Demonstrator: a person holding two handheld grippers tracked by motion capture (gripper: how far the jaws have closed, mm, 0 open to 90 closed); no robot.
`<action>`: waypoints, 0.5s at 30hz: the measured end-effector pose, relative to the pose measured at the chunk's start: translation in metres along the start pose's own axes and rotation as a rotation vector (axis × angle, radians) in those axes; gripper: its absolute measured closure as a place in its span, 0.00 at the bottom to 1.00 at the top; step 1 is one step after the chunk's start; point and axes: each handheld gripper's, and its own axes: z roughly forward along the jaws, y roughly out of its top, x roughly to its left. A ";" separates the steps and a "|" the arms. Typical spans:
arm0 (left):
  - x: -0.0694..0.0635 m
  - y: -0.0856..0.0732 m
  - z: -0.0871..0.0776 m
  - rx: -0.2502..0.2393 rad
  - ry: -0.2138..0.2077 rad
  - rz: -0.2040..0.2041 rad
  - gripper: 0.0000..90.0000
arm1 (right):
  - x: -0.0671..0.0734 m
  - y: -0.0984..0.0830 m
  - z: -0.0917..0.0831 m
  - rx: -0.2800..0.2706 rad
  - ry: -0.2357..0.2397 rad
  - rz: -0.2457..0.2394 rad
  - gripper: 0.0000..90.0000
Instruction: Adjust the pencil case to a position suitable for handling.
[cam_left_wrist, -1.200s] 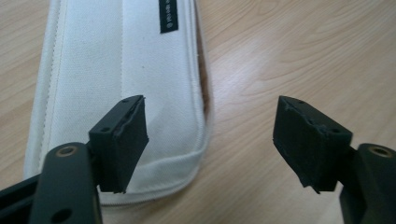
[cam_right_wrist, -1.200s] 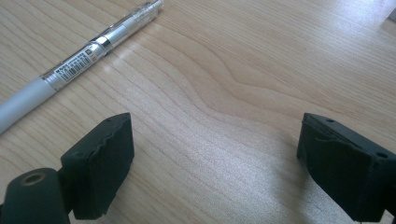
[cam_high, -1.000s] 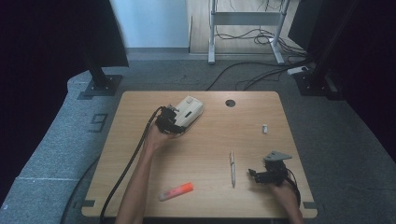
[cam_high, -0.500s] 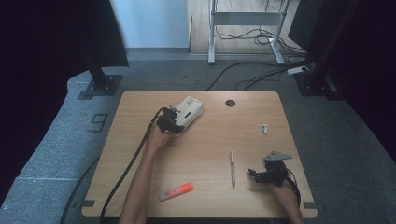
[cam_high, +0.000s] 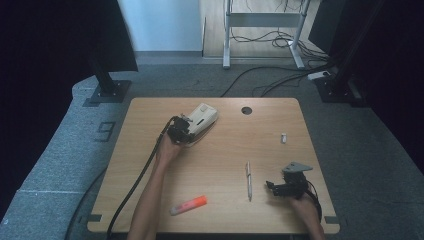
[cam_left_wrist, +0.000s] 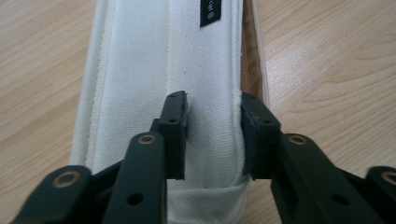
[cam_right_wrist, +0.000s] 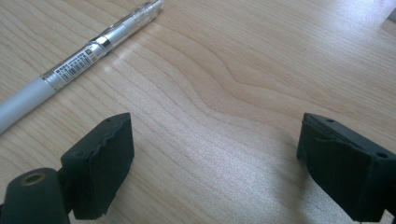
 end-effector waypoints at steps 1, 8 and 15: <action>0.000 -0.001 -0.002 -0.004 -0.001 -0.001 0.76 | 0.000 0.000 0.000 0.000 0.000 0.000 0.12; 0.001 -0.005 -0.010 -0.002 -0.034 -0.006 0.79 | 0.000 0.000 0.000 0.000 0.000 0.000 0.12; 0.000 -0.010 -0.019 0.002 -0.090 -0.011 0.79 | 0.000 0.000 0.000 0.000 0.000 0.000 0.12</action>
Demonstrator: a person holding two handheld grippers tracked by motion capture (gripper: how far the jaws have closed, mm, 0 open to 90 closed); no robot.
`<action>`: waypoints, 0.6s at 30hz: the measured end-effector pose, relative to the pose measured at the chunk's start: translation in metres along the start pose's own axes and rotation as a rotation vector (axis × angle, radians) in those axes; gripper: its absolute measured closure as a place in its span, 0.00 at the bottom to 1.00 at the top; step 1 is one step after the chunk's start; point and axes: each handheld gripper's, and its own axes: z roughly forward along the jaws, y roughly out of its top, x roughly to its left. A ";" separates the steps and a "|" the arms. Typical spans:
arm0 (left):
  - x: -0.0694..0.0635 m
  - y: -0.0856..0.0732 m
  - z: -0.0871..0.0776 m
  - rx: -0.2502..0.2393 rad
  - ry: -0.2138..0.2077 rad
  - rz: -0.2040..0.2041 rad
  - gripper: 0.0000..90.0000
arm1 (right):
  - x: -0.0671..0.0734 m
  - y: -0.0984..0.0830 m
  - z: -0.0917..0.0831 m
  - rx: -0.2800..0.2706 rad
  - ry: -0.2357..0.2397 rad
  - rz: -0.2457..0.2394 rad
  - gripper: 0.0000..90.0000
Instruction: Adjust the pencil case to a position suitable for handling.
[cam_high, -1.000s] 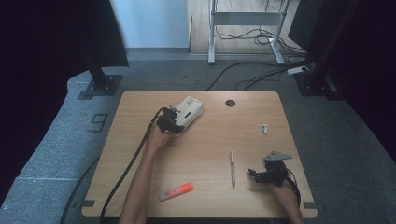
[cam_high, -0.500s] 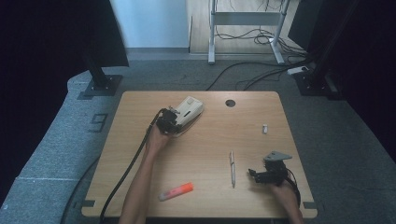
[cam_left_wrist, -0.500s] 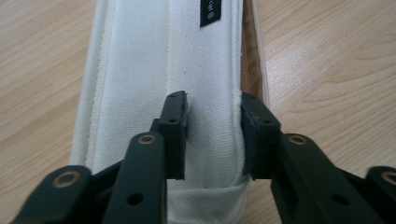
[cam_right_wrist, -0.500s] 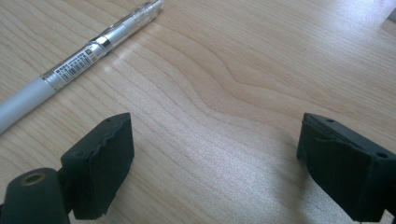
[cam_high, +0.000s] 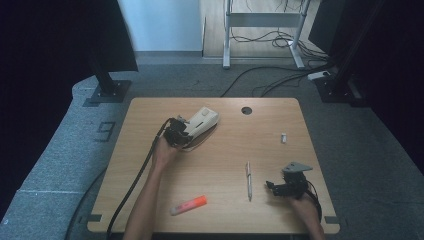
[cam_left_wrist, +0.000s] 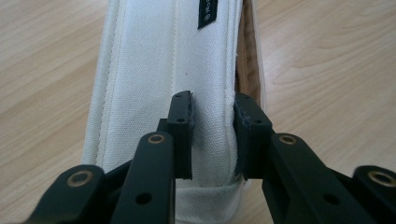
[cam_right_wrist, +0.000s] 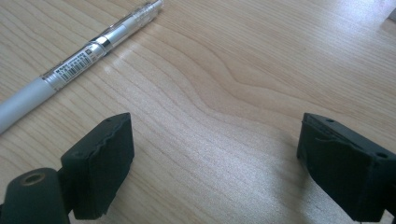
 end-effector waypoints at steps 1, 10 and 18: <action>0.000 0.000 0.000 0.000 0.000 0.000 0.79 | 0.000 0.000 0.000 0.000 0.000 0.000 0.12; -0.001 -0.012 -0.012 0.010 -0.104 -0.032 0.79 | 0.000 0.000 0.000 0.000 0.000 0.000 0.12; -0.008 -0.021 -0.022 0.017 -0.097 -0.026 0.79 | 0.000 0.000 0.000 0.000 0.000 0.000 0.12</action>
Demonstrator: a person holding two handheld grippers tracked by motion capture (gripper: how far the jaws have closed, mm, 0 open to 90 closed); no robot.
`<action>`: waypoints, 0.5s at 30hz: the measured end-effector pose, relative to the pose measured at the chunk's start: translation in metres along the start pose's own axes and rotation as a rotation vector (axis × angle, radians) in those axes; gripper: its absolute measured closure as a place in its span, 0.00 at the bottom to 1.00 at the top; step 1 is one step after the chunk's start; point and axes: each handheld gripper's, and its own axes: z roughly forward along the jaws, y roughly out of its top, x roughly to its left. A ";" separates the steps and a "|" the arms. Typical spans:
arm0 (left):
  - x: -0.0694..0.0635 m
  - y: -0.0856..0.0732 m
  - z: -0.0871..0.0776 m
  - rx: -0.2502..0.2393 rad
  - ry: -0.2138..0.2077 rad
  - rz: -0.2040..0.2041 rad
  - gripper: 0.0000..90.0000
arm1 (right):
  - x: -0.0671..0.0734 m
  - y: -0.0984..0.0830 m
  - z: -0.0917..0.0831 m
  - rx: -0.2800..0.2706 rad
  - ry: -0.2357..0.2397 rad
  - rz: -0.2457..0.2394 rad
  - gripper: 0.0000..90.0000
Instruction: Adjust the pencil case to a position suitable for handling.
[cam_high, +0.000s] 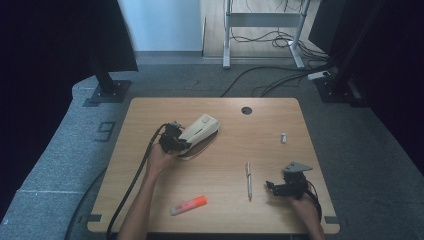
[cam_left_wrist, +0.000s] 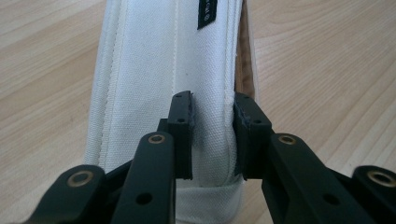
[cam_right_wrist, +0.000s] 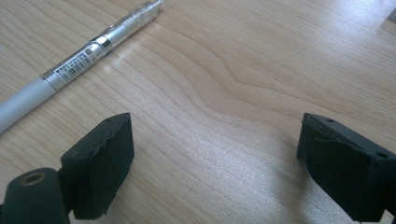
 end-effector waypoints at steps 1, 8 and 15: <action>-0.001 -0.001 -0.001 0.002 -0.001 0.001 0.79 | 0.000 0.000 0.000 0.000 0.000 0.000 0.12; -0.005 -0.012 -0.012 -0.011 -0.023 -0.010 0.82 | 0.000 0.000 0.000 0.000 0.000 0.001 0.12; -0.011 -0.021 -0.025 -0.010 -0.028 -0.012 0.84 | 0.000 0.000 0.000 0.000 0.000 0.000 0.12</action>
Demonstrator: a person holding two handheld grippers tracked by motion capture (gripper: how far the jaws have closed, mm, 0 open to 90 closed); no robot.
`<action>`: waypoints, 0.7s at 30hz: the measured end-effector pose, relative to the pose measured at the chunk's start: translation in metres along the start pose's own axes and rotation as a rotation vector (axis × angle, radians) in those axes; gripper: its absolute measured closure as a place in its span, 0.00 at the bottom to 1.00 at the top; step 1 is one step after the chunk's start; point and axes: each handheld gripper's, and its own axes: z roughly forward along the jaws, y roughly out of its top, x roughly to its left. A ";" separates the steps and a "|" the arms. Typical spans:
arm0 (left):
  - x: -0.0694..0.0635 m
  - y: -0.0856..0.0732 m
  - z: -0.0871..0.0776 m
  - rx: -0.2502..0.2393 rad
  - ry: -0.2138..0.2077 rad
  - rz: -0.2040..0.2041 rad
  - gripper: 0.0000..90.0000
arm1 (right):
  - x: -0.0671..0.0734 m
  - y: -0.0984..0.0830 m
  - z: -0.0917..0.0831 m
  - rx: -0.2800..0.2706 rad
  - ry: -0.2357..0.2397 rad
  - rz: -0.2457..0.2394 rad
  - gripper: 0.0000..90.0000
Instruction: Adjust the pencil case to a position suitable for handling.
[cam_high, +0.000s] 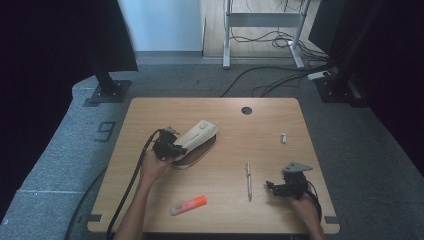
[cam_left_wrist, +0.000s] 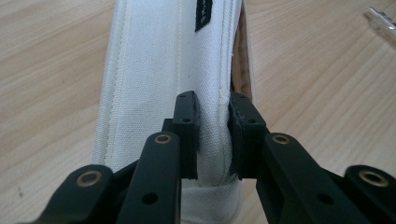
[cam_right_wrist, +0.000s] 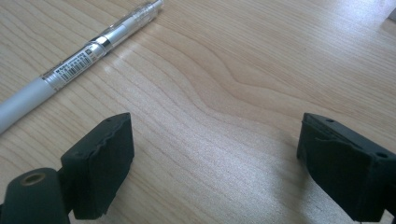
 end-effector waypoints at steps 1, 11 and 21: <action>-0.002 -0.004 -0.004 -0.009 -0.004 -0.005 0.84 | 0.000 0.000 0.000 0.000 0.000 0.000 0.12; -0.010 -0.029 -0.022 -0.088 -0.035 -0.052 0.85 | 0.000 0.000 0.000 0.001 0.000 0.000 0.12; -0.012 -0.040 -0.031 -0.116 -0.044 -0.048 0.85 | 0.000 0.000 0.000 0.001 -0.001 0.003 0.11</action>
